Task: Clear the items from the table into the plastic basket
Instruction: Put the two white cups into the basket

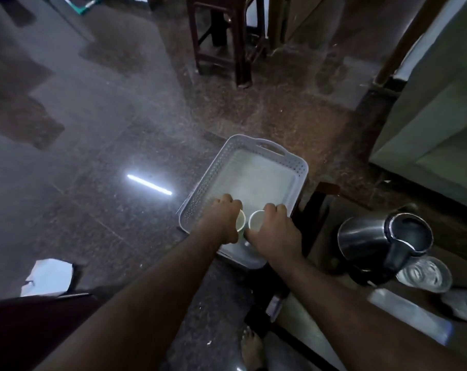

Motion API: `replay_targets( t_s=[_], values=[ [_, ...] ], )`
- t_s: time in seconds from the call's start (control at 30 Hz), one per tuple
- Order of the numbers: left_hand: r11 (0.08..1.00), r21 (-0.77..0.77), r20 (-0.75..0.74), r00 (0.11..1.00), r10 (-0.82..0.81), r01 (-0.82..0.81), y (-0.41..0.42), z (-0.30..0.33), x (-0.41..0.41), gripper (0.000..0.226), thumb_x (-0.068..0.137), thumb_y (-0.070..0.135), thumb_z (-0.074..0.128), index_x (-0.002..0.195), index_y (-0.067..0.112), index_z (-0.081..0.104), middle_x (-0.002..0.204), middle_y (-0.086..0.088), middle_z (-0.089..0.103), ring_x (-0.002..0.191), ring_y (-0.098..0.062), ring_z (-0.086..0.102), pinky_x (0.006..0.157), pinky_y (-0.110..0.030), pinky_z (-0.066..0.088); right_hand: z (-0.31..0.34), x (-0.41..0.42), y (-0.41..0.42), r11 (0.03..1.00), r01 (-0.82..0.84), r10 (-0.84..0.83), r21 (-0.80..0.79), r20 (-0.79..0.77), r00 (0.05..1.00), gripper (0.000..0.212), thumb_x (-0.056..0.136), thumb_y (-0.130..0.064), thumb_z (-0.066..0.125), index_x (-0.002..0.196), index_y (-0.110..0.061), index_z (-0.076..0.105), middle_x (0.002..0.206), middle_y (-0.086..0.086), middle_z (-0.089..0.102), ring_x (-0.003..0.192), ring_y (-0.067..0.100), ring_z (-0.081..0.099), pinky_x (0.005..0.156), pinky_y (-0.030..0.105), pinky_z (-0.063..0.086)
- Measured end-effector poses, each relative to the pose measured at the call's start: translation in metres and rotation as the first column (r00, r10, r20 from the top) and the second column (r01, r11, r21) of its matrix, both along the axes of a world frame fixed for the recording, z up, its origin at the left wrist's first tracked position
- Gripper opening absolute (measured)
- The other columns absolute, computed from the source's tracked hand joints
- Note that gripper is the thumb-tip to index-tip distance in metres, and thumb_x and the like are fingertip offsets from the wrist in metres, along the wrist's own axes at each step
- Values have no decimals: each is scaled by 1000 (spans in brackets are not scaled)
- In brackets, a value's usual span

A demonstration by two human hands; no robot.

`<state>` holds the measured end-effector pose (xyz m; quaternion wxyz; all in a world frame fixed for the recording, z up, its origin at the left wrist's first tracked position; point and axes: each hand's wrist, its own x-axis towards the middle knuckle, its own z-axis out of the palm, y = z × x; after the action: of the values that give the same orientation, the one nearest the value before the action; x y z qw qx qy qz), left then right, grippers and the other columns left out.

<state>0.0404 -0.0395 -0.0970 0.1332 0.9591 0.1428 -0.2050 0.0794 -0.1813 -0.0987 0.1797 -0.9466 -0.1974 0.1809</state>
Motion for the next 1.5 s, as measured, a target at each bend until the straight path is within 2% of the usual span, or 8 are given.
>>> replay_targets(
  t_s=[0.47, 0.67, 0.77, 0.87, 0.97, 1.17, 1.4, 1.5],
  values=[
    [994, -107, 14, 999, -32, 33, 6, -47, -8, 68, 73, 36, 78, 131, 12, 52, 130, -15, 49, 121, -33, 47, 104, -41, 39, -53, -19, 4, 984, -86, 101, -154, 92, 991, 59, 71, -62, 69, 107, -18, 54, 109, 5, 60, 102, 28, 61, 79, 39, 47],
    [994, -97, -92, 994, -57, 48, -2, -29, -13, 91, 72, 35, 79, 148, 10, 34, 150, -18, 35, 138, -36, 35, 113, -44, 33, -40, -13, -2, 978, -113, 125, -176, 61, 990, 69, 70, -67, 67, 117, -21, 49, 119, 1, 59, 114, 26, 55, 89, 40, 44],
    [994, -111, -26, 1000, -5, 2, -17, -9, -10, 73, 80, 33, 70, 143, 12, 40, 153, -15, 35, 141, -34, 30, 115, -44, 32, -21, -12, -21, 987, -92, 109, -135, 119, 987, 65, 77, -66, 59, 123, -21, 49, 122, 2, 58, 117, 27, 54, 89, 40, 45],
    [993, -79, 113, 991, -76, 85, -46, 15, -5, 53, 87, 24, 58, 137, 8, 48, 147, -14, 45, 139, -31, 36, 113, -39, 32, -1, -15, -62, 987, -33, 60, -156, 175, 983, 74, 89, -59, 47, 147, -14, 37, 152, 12, 41, 143, 32, 33, 107, 46, 37],
    [975, -76, 230, 955, -187, 209, -96, 50, 0, 52, 92, 27, 55, 137, 2, 48, 143, -19, 49, 138, -34, 40, 115, -40, 30, 29, -20, -124, 979, 73, -19, -189, 274, 962, 83, 92, -56, 46, 156, -9, 20, 165, 15, 15, 152, 34, 11, 120, 50, 21],
    [928, -15, 462, 826, -323, 372, -221, 91, 1, 72, 92, 33, 55, 152, 1, 30, 161, -19, 27, 151, -35, 20, 121, -49, 21, 66, -35, -241, 938, 305, -237, -163, 338, 911, 85, 92, -53, 49, 156, -8, 17, 164, 18, 15, 151, 36, 15, 118, 53, 23],
    [813, 69, 436, 715, -546, 578, -332, 56, -5, 70, 91, 42, 40, 147, 1, 39, 157, -19, 36, 146, -34, 34, 116, -47, 32, 34, -68, -349, 866, 420, -326, -269, 332, 885, 76, 96, -52, 25, 156, -8, 12, 165, 15, 8, 152, 33, 9, 122, 50, 17],
    [747, 104, 399, 661, -636, 657, -358, 13, -6, 68, 91, 40, 38, 147, 1, 40, 155, -19, 39, 144, -33, 38, 114, -45, 35, -5, -74, -375, 844, 413, -331, -342, 273, 903, 73, 100, -45, 36, 157, -8, 8, 165, 14, 4, 152, 33, 7, 121, 49, 16]
  ],
)
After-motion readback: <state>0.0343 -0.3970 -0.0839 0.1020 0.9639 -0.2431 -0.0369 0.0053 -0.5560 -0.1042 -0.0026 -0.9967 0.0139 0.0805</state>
